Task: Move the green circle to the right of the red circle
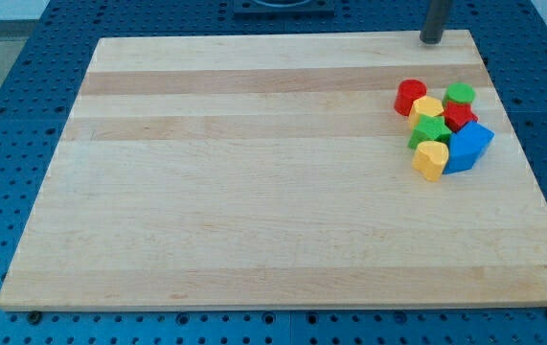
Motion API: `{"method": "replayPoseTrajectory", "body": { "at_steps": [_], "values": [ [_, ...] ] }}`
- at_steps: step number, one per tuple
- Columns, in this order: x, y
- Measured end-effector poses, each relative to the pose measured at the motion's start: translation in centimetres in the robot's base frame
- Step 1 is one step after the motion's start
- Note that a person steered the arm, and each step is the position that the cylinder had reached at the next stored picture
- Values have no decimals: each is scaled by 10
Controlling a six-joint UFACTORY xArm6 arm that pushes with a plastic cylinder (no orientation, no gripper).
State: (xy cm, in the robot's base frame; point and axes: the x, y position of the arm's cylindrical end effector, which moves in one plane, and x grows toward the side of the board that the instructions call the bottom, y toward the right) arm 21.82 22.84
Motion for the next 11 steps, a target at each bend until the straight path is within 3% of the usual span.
{"method": "replayPoseTrajectory", "body": {
  "at_steps": [2, 5, 9, 11],
  "values": [
    [40, 36],
    [65, 36],
    [150, 35],
    [157, 30]
  ]
}}
